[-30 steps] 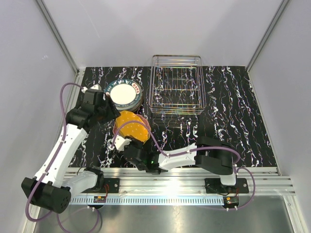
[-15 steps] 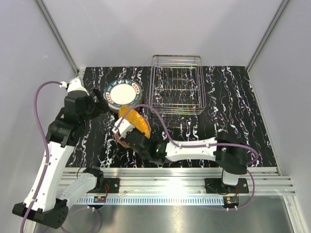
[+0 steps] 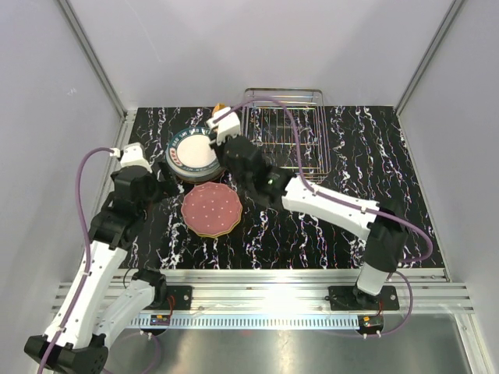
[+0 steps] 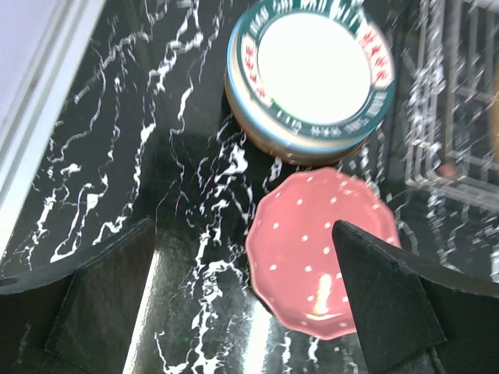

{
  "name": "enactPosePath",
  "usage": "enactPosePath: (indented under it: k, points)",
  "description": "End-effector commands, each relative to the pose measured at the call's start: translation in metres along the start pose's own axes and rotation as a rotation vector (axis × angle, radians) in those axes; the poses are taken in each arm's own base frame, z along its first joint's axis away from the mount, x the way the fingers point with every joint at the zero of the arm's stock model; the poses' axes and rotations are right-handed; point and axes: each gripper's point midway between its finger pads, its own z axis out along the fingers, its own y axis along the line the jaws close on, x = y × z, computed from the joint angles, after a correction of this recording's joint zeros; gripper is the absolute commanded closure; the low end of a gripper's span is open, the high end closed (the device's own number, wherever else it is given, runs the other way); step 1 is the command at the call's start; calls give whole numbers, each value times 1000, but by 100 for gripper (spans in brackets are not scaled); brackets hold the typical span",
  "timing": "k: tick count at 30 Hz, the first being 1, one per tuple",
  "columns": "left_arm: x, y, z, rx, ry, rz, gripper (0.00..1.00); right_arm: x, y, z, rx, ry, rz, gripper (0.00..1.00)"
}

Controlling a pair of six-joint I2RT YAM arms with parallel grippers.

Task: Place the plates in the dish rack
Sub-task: Insert the plate into the dish rack

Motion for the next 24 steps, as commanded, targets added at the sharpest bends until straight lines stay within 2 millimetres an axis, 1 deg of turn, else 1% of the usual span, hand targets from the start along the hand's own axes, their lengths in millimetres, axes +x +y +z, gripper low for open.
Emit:
enactPosePath:
  k: [1, 2, 3, 4, 5, 6, 7, 8, 9, 10, 11, 12, 13, 16, 20, 24]
  points:
    - [-2, -11, 12, 51, -35, 19, 1, -70, -34, 12, 69, -147, 119, 100]
    - [0, -13, 14, 60, -31, 25, 1, -70, -39, 17, 80, -146, 134, 100]
    - [6, -14, 17, 67, -14, 32, 1, -75, -45, 20, 89, -154, 148, 100]
    - [8, -16, 19, 75, 4, 39, 1, -70, -47, 27, 93, -141, 148, 100]
    - [10, -16, 19, 73, 13, 41, 1, -67, -56, 32, 109, -133, 159, 100]
    - [12, -16, 19, 76, 18, 43, 1, -72, -59, 35, 110, -140, 168, 100]
    - [14, -19, 20, 89, 23, 43, 1, -66, -60, 41, 113, -127, 160, 100]
    - [15, -20, 20, 101, 27, 43, 1, -65, -64, 45, 121, -125, 177, 100]
    - [17, -21, 20, 109, 31, 45, 1, -69, -66, 47, 125, -132, 190, 100]
    - [16, -23, 18, 118, 25, 44, 1, -63, -67, 53, 135, -119, 187, 100]
    - [18, -23, 19, 120, 28, 44, 1, -62, -67, 55, 136, -117, 194, 100]
    - [19, -23, 19, 127, 28, 46, 1, -64, -71, 58, 150, -123, 202, 100]
    - [20, -26, 18, 143, 30, 52, 1, -60, -71, 62, 155, -118, 212, 100]
    - [26, -27, 20, 148, 55, 59, 1, -58, -75, 69, 170, -121, 232, 100]
    - [28, -29, 20, 160, 62, 56, 1, -57, -79, 76, 177, -137, 267, 100]
    - [30, -30, 21, 165, 68, 56, 1, -52, -86, 80, 185, -146, 287, 100]
